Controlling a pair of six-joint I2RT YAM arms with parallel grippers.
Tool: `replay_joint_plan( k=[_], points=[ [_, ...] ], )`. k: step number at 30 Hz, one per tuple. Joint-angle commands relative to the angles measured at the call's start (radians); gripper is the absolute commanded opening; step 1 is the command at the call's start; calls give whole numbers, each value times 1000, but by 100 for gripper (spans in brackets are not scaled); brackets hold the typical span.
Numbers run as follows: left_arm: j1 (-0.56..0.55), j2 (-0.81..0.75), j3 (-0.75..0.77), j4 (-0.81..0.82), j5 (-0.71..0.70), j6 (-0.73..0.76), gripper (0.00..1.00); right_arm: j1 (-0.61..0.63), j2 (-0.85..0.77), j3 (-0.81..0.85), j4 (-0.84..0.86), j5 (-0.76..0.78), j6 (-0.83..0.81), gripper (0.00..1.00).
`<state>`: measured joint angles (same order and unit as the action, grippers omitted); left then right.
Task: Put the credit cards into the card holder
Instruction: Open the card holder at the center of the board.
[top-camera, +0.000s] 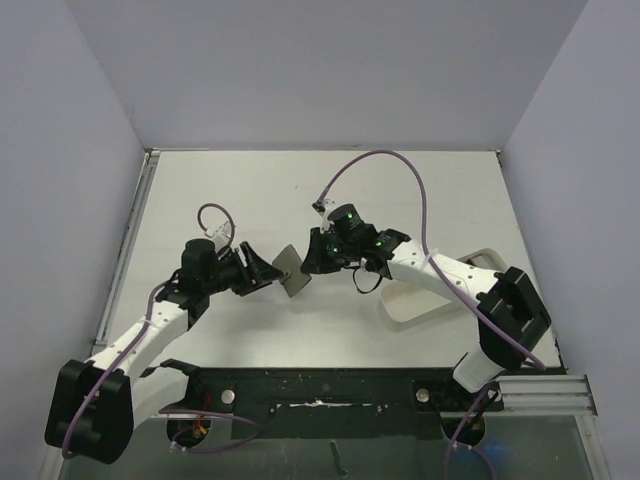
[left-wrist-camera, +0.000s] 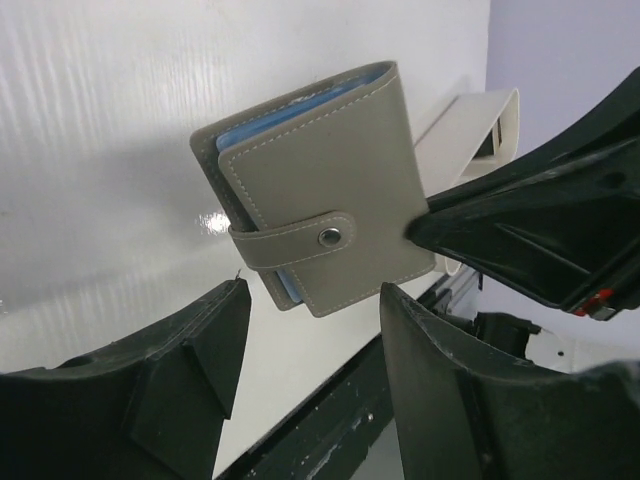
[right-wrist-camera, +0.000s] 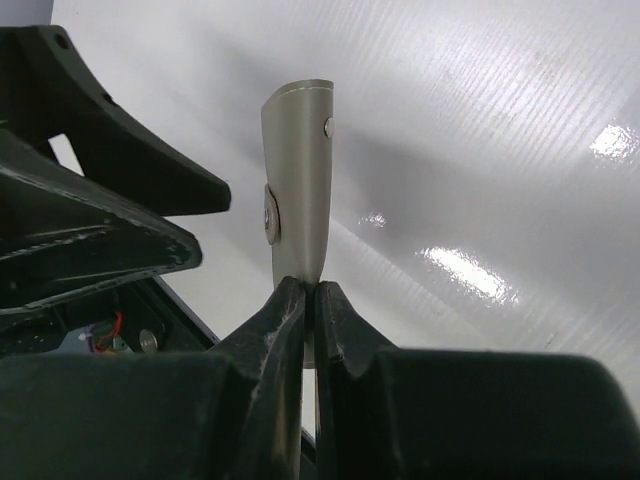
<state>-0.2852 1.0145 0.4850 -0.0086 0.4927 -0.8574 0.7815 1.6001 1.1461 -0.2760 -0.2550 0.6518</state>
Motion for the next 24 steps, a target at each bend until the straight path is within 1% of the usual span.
replay_joint_plan(
  k=[1,5,9,14,17,21,24],
  points=[
    [-25,68,-22,250,140,-81,54,27,-43,47,-59,101,14,0],
    [-60,120,-8,234,105,-50,55,45,-50,57,-59,120,8,0],
    [-86,177,-11,261,68,-52,55,68,-52,66,-66,141,0,0],
    [-121,254,29,191,-16,-13,54,82,-51,75,-80,158,-19,0],
    [-145,285,46,186,-52,2,52,90,-45,93,-87,131,-40,0],
    [-170,326,87,127,-94,43,48,108,-44,100,-93,133,-53,0],
    [-183,336,92,119,-117,54,45,112,-43,98,-100,132,-56,0]
  ],
)
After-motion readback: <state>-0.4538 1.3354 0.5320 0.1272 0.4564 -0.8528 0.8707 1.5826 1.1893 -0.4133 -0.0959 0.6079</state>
